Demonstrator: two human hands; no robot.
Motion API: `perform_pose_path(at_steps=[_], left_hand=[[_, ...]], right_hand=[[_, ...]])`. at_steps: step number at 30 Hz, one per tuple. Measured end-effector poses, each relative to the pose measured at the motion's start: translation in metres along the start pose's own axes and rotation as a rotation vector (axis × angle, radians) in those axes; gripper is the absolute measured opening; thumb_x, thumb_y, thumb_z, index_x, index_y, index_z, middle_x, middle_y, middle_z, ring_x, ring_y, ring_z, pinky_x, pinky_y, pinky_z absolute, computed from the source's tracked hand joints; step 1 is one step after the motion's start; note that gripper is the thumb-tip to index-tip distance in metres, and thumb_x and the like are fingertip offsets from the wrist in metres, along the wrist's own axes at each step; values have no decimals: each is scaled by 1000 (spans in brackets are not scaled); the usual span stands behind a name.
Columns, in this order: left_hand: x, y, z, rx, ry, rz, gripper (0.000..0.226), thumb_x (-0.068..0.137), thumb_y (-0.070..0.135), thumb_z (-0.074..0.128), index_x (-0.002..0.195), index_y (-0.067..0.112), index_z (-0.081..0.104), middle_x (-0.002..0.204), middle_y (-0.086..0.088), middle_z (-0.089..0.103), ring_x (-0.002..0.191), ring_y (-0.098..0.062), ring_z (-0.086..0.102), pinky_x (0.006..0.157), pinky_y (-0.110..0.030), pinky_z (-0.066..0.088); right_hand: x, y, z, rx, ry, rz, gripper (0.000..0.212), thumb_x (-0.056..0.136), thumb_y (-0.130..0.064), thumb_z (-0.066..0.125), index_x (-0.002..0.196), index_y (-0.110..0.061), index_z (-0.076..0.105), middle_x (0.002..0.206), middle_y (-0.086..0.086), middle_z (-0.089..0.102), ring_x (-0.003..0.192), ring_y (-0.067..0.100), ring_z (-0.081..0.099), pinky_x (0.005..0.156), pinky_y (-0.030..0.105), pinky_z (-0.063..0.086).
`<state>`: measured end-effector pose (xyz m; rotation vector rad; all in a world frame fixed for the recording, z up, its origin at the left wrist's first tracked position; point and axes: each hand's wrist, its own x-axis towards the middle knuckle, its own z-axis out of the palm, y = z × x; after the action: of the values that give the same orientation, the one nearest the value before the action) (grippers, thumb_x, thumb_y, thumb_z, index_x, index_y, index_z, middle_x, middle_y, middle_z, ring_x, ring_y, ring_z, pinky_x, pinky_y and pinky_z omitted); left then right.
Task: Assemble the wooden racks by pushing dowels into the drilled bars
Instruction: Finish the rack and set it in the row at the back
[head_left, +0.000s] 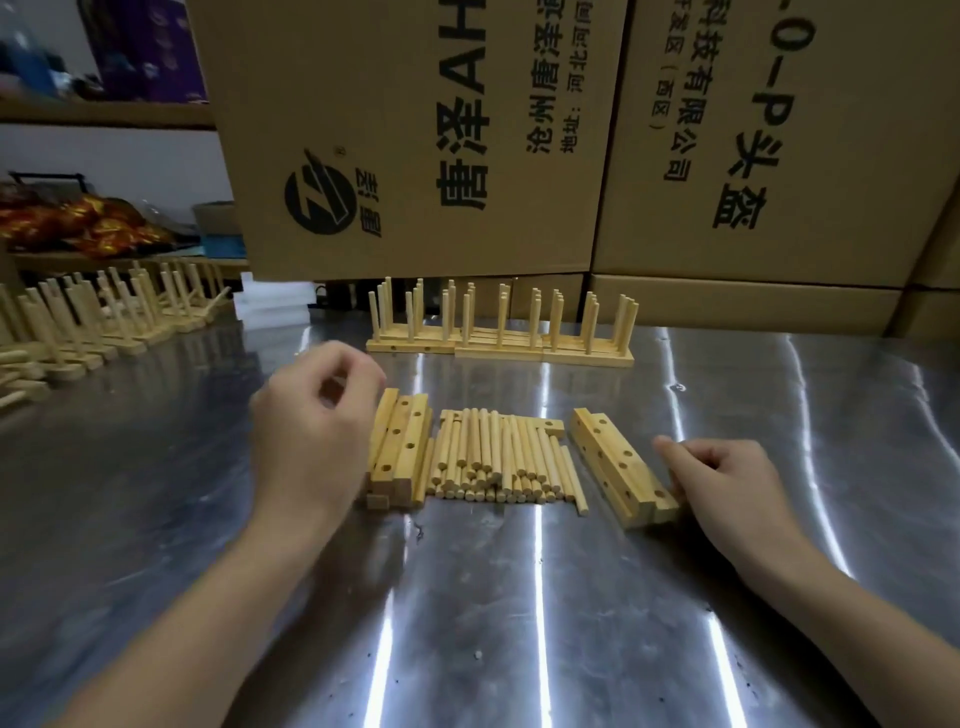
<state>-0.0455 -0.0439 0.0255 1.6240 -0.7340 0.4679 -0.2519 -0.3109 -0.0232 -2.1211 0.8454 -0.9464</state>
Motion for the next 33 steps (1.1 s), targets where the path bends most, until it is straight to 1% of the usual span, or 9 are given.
perform_pose_path(at_steps=[4, 6, 12, 16, 21, 25, 26, 29, 33], left_hand=[[25, -50, -23, 168, -69, -386, 24, 99, 34, 65, 80, 24, 77, 85, 8, 74, 94, -23, 67, 87, -47, 56], [26, -61, -24, 137, -171, -505, 30, 99, 45, 67, 82, 23, 78, 87, 2, 75, 97, -27, 68, 94, -50, 56], [19, -60, -19, 160, -332, -556, 35, 86, 67, 75, 77, 34, 84, 74, 19, 75, 87, -16, 72, 79, -34, 51], [16, -57, -18, 178, -346, -585, 27, 86, 59, 81, 80, 33, 85, 74, 26, 73, 85, -11, 72, 66, -27, 46], [17, -55, -16, 209, -288, -558, 23, 89, 49, 82, 74, 30, 84, 85, 13, 76, 91, -9, 67, 64, -26, 46], [15, -52, -18, 252, -192, -533, 31, 93, 42, 78, 65, 29, 82, 66, 13, 74, 70, -7, 71, 48, -19, 47], [15, -51, -19, 256, -162, -520, 33, 94, 41, 77, 64, 28, 81, 65, 11, 74, 72, -10, 71, 51, -22, 48], [18, -45, -23, 145, -83, -470, 29, 99, 35, 71, 74, 24, 82, 70, 3, 75, 80, -22, 74, 67, -35, 56], [17, -17, -20, -226, -124, -476, 22, 109, 25, 58, 103, 19, 78, 86, -3, 79, 79, -17, 80, 55, -27, 61]], right_hand=[[0, 0, 4, -10, -7, 5, 55, 101, -42, 66, 65, -2, 53, 46, -5, 35, 45, 12, 30, 55, 32, 28], [-1, -1, 4, -19, -9, 5, 55, 100, -42, 66, 64, -2, 54, 45, -6, 34, 45, 12, 30, 55, 31, 28], [-2, -4, 4, -20, -18, 1, 56, 101, -40, 66, 64, 0, 53, 45, -4, 34, 44, 10, 29, 55, 32, 27], [-3, -5, 5, -27, -24, 17, 56, 101, -40, 65, 63, 0, 54, 46, -4, 34, 44, 11, 29, 55, 32, 27], [-3, -6, 4, -26, -25, 25, 57, 101, -41, 64, 61, -2, 54, 45, -4, 35, 43, 11, 30, 56, 32, 28], [-3, -5, 5, -12, -20, 19, 55, 101, -42, 65, 62, -4, 55, 45, -4, 35, 44, 10, 30, 56, 32, 28], [-2, -4, 5, -11, -18, 19, 54, 101, -42, 65, 62, -5, 55, 44, -5, 35, 43, 10, 30, 56, 32, 28], [-1, -2, 6, -9, -14, 23, 53, 101, -41, 65, 61, -7, 56, 43, -6, 35, 42, 9, 30, 55, 31, 28], [-6, -10, 5, 11, 40, -18, 56, 103, -37, 64, 59, -3, 55, 42, -6, 38, 42, 10, 34, 55, 32, 31]])
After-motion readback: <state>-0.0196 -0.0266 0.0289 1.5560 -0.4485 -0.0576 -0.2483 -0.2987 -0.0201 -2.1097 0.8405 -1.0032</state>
